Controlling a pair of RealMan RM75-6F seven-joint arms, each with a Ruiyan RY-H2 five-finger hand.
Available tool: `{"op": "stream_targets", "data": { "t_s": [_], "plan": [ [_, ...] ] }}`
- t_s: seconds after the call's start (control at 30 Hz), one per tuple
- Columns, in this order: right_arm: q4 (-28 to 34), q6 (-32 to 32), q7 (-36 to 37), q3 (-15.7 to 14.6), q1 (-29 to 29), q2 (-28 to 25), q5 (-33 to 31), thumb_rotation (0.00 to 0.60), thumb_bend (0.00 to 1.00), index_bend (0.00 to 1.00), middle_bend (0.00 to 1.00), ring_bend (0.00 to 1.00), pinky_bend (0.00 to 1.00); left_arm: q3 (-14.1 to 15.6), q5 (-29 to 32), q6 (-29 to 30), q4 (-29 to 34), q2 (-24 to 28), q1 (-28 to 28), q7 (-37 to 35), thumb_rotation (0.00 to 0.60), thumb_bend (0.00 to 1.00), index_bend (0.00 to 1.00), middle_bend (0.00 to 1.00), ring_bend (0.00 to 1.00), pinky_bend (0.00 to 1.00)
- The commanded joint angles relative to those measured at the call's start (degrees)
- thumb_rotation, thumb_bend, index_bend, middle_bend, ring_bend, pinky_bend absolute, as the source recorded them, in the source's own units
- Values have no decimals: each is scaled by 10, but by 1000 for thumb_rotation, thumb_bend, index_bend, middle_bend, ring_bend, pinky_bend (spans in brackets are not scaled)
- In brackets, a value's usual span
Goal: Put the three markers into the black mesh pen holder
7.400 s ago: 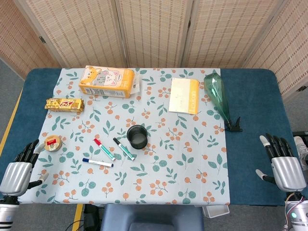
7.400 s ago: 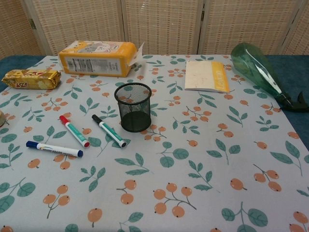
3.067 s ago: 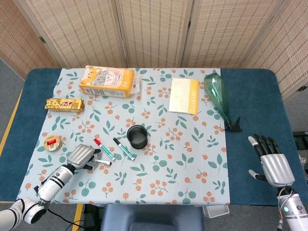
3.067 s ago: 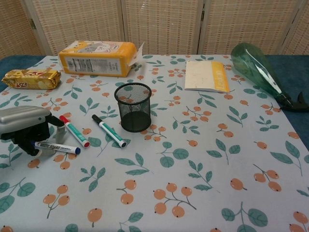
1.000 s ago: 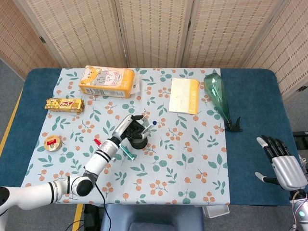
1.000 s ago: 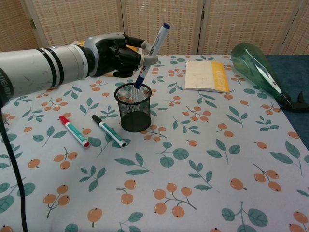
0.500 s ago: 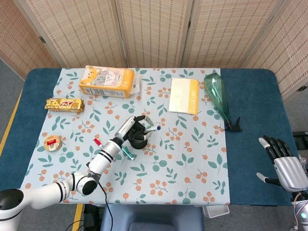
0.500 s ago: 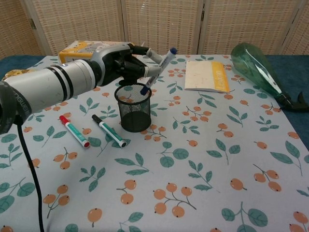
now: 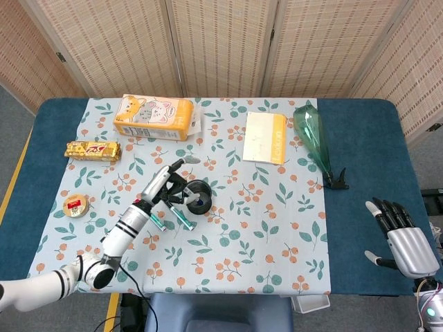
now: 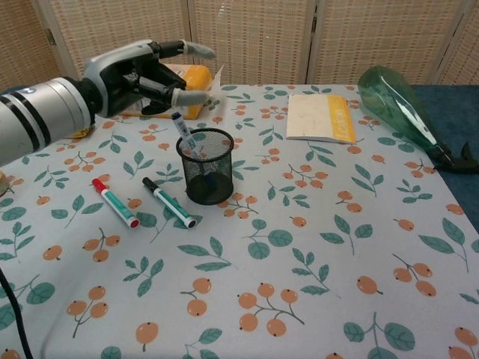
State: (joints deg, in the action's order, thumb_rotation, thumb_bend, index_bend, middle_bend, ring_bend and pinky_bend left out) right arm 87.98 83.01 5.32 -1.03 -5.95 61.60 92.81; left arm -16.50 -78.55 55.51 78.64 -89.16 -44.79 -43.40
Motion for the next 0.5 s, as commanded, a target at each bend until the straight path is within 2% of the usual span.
{"op": "stream_targets", "data": {
  "t_s": [0.03,0.13,0.27,0.37,0.5],
  "plan": [
    [2,1,-5,-3,0,1,7,600,123,3,0,0,0,42,-55,97,101,102,80,64,600,264,307,978,882,930],
    [5,3,-13,-6,0,3,14,600,123,3,0,1,0,81,-90,152,154,171,133,92,600,264,334,977,886,930],
    [12,1,-32,-10,0,9,20,600,123,3,0,1,0,127,-123,160,178,249,166,101,600,264,336,978,886,930],
    [16,1,-46,-11,1,13,22,600,123,3,0,1,0,150,-169,173,159,276,173,99,600,263,338,978,886,930],
    [19,0,-62,-8,2,18,16,600,124,3,0,0,0,180,-247,171,103,276,161,140,600,264,342,978,886,930]
  ]
}}
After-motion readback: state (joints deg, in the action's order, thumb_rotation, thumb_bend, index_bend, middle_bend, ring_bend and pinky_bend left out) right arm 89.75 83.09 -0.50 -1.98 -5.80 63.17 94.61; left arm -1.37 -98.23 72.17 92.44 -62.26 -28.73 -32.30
